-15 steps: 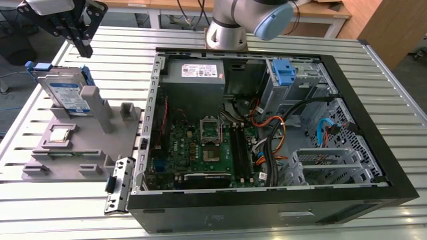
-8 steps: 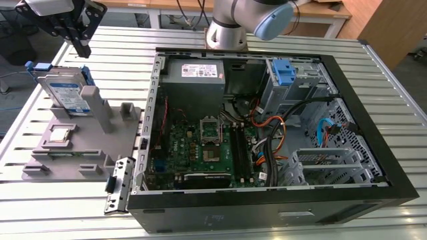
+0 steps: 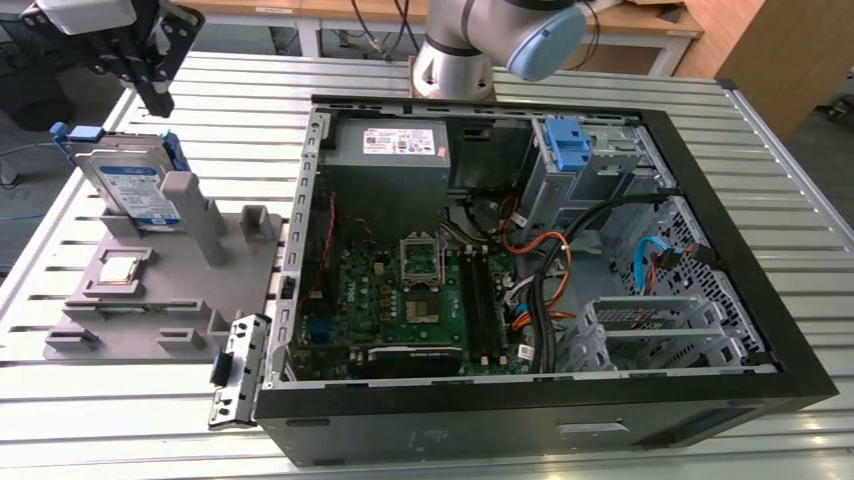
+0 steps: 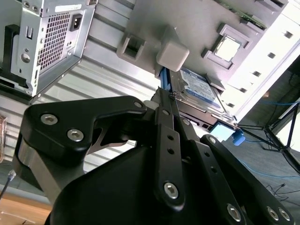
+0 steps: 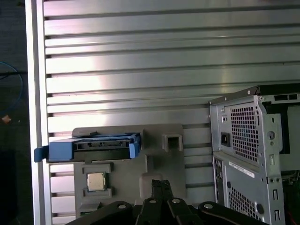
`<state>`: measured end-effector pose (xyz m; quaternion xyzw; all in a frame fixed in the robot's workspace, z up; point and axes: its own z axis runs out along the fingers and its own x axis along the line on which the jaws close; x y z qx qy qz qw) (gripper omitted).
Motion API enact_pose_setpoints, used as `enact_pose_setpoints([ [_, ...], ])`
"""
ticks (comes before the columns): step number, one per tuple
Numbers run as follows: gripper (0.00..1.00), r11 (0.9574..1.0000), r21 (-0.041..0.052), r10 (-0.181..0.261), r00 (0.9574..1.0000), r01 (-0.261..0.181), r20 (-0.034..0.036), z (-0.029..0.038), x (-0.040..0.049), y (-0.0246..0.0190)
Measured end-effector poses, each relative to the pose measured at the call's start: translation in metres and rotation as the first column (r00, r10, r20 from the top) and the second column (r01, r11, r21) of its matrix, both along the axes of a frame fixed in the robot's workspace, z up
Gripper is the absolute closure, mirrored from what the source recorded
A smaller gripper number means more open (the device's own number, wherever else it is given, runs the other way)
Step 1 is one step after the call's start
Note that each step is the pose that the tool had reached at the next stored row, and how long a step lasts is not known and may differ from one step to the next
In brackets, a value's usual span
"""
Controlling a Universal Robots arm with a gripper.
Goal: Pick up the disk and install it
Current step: 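Reach for the disk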
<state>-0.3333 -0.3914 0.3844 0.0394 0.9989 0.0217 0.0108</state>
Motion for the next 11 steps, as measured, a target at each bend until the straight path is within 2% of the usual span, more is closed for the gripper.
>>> enact_pose_setpoints([
  [5, 0.89, 1.0, 0.0001, -0.002, 1.0, 0.002, 0.0001, -0.0059, -0.0097, 0.0011],
  [8, 0.89, 1.0, 0.0, -0.003, 1.0, 0.003, 0.0001, -0.0104, -0.0124, 0.0018],
  [11, 0.89, 1.0, -0.0002, -0.003, 1.0, 0.003, -0.0002, -0.0108, -0.0128, 0.0018],
])
